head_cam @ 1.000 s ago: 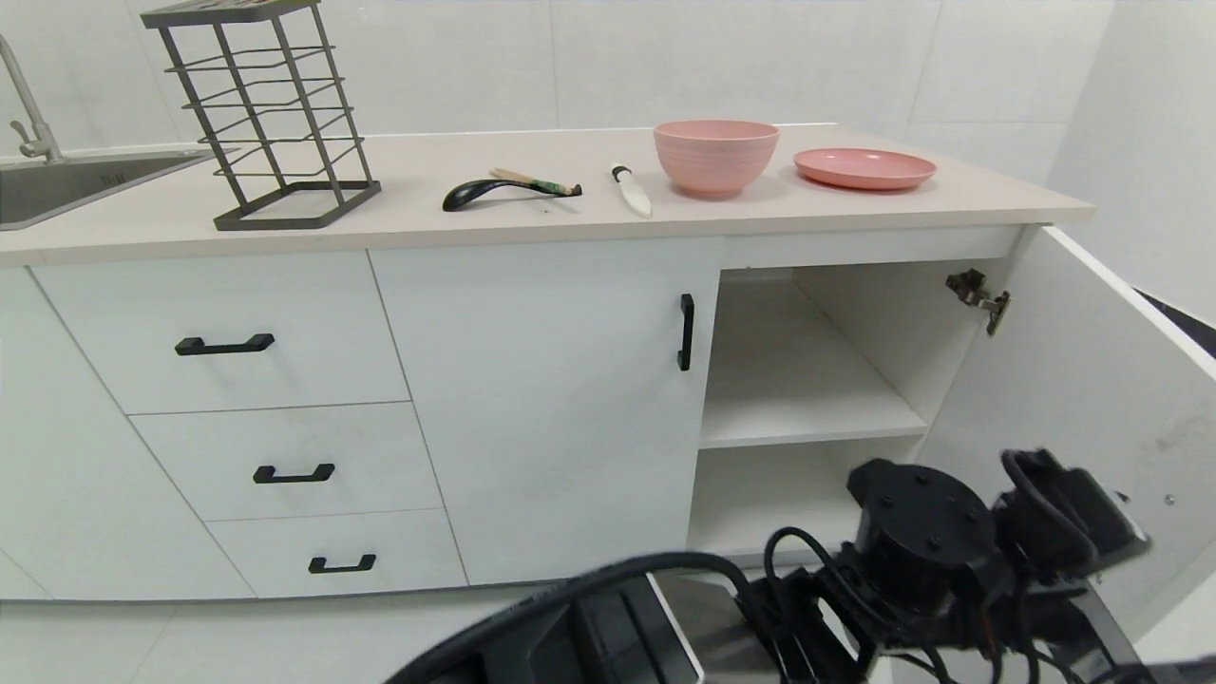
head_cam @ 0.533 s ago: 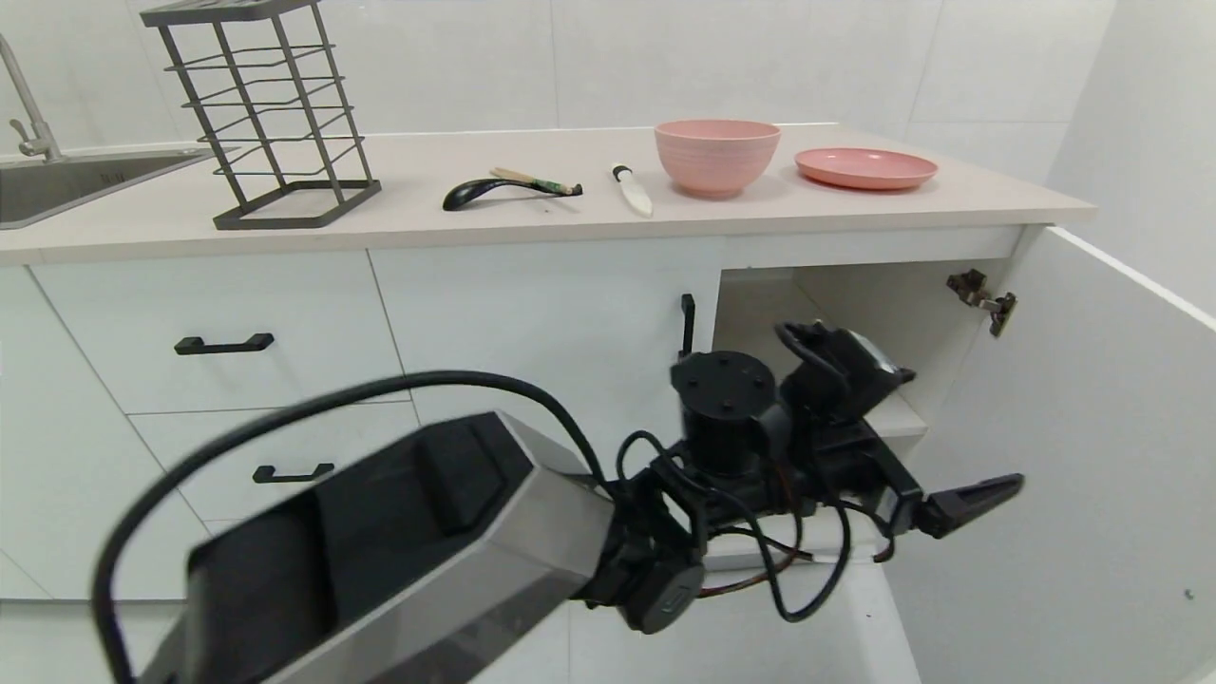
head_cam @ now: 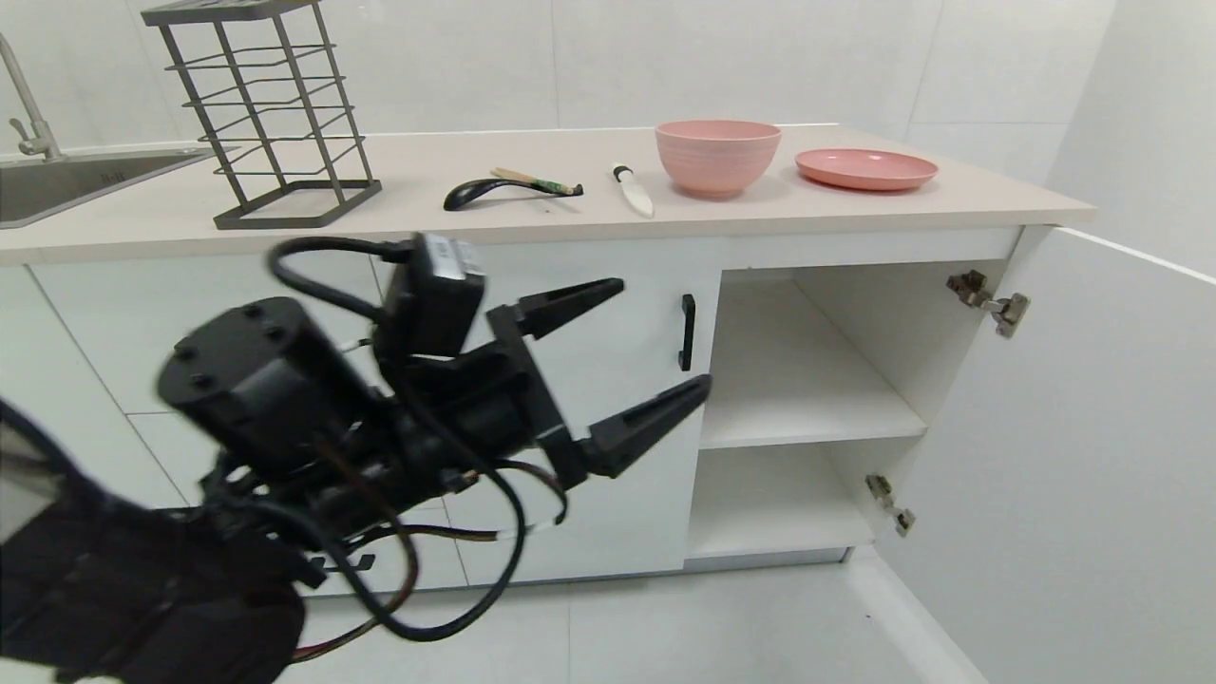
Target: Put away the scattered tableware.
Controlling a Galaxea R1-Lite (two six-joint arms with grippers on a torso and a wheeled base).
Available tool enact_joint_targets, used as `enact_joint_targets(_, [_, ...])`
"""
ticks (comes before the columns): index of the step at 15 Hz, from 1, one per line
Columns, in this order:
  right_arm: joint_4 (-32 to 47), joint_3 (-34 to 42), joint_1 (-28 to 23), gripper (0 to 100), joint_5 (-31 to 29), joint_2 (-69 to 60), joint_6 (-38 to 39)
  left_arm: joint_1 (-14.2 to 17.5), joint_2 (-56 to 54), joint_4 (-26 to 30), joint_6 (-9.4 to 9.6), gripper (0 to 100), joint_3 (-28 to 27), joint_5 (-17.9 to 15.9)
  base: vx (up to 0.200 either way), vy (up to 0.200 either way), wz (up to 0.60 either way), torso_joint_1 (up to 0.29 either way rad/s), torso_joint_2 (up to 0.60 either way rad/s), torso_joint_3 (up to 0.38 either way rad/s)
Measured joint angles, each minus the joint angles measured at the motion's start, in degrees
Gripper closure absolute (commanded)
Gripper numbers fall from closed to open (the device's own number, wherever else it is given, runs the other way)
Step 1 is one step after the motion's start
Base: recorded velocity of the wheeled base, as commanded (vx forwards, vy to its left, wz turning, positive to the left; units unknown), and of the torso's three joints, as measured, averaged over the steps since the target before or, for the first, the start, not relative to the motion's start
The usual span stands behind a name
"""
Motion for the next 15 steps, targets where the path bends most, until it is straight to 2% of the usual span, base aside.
enact_joint_targets(3, [1.27, 1.9, 0.49, 0, 0.02, -1.99, -0.02, 7.18, -14.88, -1.48, -0.04, 0, 14.95, -0.02, 0.0, 0.0, 0.0, 0.0, 0.0, 0.0])
enact_joint_targets(5, [2.47, 2.5, 0.6, 0, 0.0, -3.01, -0.04, 12.86, -23.63, -1.58, -0.11, 0, 22.52, -0.09, 0.0, 0.0, 0.0, 0.0, 0.0, 0.0])
enact_joint_targets(7, [4.63, 3.0, 0.63, 0, 0.02, -4.55, -0.04, 19.2, -31.43, -1.07, -0.11, 0, 28.36, -0.24, 0.0, 0.0, 0.0, 0.0, 0.0, 0.0])
enact_joint_targets(9, [8.33, 3.72, 0.83, 0, 0.0, -7.23, -0.04, 23.86, -38.69, 2.49, -0.11, 0, 31.62, -0.27, 0.0, 0.0, 0.0, 0.0, 0.0, 0.0])
enact_joint_targets(12, [17.6, 4.53, 2.36, 0, -0.05, -13.48, -0.09, 28.4, -52.57, 16.37, -0.04, 0, 33.13, -0.18, 0.0, 0.0, 0.0, 0.0, 0.0, 0.0])
enact_joint_targets(15, [30.7, 4.55, 3.68, 0, -0.07, -22.09, -0.15, 30.93, -71.34, 40.86, -0.06, 0, 33.51, -0.09, 0.0, 0.0, 0.0, 0.0, 0.0, 0.0])
